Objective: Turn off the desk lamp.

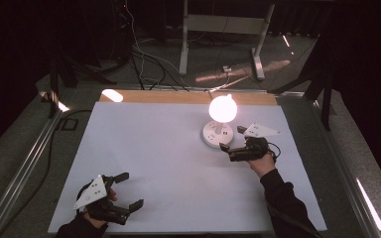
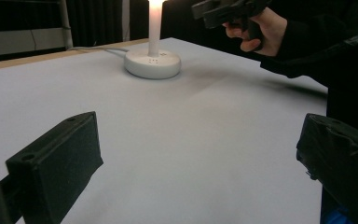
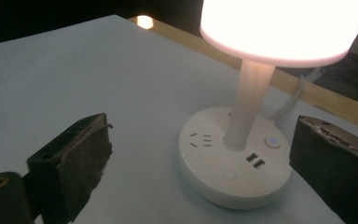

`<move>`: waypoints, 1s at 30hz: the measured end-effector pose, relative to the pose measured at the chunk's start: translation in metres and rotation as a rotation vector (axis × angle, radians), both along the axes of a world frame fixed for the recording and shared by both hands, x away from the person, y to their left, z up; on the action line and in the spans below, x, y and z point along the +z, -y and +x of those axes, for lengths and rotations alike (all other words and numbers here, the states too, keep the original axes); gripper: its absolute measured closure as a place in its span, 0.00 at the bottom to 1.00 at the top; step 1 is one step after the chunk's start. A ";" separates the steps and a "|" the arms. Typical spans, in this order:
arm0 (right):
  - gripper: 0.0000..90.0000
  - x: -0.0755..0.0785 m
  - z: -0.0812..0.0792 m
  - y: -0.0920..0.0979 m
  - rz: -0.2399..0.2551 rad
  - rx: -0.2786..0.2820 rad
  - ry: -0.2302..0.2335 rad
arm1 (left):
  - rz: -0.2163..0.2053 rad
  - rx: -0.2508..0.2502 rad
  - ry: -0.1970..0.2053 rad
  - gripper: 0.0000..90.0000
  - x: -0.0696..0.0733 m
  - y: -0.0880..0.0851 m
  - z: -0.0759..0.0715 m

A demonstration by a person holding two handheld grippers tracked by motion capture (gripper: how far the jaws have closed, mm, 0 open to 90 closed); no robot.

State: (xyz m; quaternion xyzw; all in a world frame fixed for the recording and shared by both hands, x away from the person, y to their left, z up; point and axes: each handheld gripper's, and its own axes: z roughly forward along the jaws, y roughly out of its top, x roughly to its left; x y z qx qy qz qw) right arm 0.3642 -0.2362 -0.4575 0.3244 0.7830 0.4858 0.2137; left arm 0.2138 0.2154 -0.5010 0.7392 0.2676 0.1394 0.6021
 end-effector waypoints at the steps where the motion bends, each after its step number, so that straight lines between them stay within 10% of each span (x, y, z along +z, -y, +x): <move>1: 0.09 -0.002 0.002 0.000 -0.008 -0.008 -0.001 | 0.000 0.000 0.000 0.00 0.000 0.000 0.000; 21: 1.00 -0.035 0.027 -0.006 -0.099 -0.129 -0.011 | 0.002 -0.002 -0.002 0.00 0.000 0.000 0.000; 30: 1.00 -0.049 0.037 -0.012 -0.143 -0.089 -0.033 | 0.002 -0.002 -0.003 0.00 -0.001 0.000 0.000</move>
